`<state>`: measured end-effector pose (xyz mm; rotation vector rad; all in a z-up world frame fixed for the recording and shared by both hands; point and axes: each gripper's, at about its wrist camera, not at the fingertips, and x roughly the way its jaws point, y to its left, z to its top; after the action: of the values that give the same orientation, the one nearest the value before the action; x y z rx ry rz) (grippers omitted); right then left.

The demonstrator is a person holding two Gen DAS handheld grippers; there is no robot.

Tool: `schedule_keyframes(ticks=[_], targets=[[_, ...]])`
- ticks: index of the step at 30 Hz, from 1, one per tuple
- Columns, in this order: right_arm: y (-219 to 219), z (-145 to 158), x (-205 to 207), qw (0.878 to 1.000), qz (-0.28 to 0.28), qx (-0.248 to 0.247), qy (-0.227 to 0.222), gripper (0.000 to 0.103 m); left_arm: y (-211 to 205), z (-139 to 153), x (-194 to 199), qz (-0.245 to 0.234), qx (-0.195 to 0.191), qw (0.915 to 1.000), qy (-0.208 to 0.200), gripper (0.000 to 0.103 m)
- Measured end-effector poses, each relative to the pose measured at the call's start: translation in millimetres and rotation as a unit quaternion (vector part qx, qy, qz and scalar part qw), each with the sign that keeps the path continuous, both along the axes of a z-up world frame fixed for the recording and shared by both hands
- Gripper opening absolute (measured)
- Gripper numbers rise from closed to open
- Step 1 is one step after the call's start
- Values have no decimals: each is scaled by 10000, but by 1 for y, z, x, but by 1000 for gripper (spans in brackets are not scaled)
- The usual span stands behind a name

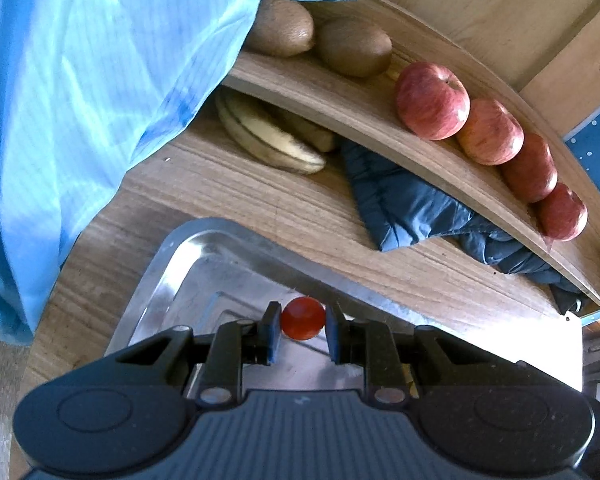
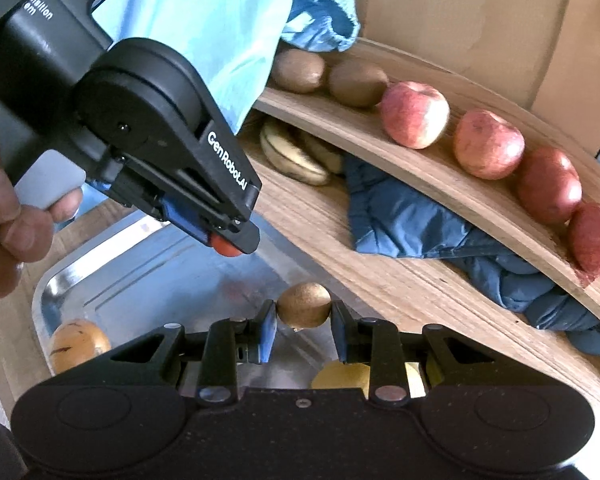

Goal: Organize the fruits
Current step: 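Lift the brown fruit and cherry tomato and carry them over the tray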

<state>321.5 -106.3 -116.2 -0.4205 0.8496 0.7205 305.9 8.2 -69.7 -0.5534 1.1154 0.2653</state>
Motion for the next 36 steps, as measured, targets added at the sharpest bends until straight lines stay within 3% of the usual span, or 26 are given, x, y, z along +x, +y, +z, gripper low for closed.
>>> schedule_keyframes(ticks=[36], targets=[[-1, -2, -19, 9980, 510, 6, 386, 31, -10, -9, -44, 122, -42, 9987, 488, 25]])
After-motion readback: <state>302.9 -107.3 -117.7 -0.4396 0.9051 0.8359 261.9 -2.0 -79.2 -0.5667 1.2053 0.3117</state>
